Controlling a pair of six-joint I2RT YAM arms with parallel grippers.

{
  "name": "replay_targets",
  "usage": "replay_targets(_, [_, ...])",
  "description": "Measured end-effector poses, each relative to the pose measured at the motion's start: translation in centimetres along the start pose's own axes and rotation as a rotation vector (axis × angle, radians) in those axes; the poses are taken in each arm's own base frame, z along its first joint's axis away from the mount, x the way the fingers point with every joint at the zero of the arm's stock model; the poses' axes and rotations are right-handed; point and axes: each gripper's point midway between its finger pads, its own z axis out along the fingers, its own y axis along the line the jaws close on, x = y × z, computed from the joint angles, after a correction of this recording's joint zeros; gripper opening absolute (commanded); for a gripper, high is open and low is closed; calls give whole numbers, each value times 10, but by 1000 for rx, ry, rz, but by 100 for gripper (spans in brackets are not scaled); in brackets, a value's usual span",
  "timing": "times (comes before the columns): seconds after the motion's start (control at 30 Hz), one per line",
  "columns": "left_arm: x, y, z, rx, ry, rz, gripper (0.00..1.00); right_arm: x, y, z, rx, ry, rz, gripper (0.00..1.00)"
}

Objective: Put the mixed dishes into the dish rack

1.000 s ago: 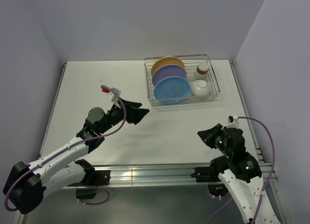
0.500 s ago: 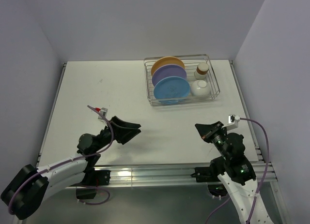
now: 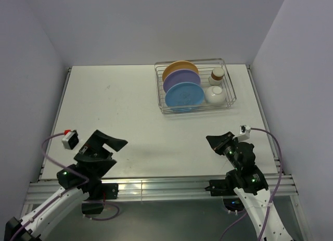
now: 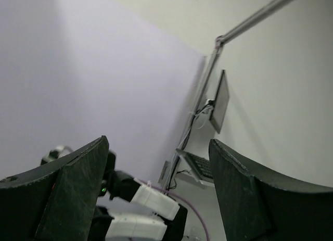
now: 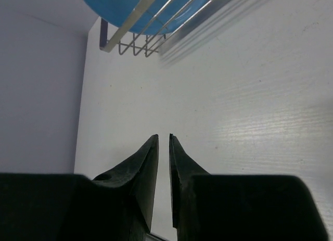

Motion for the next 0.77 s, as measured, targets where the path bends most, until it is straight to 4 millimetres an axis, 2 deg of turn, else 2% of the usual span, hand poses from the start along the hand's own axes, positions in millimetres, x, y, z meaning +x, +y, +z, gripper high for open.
replay_targets(0.1, [-9,-28,-4,91,-32,37,84,8,-7,6,7,19,14,25])
replay_targets(0.2, [-9,-38,-6,121,-33,46,84,18,-16,10,21,45,36,27])
replay_targets(0.47, [-2,-33,-7,101,4,29,84,31,-23,18,7,80,70,29])
replay_targets(0.77, [1,-28,-7,84,19,19,84,38,-23,23,-25,95,77,31])
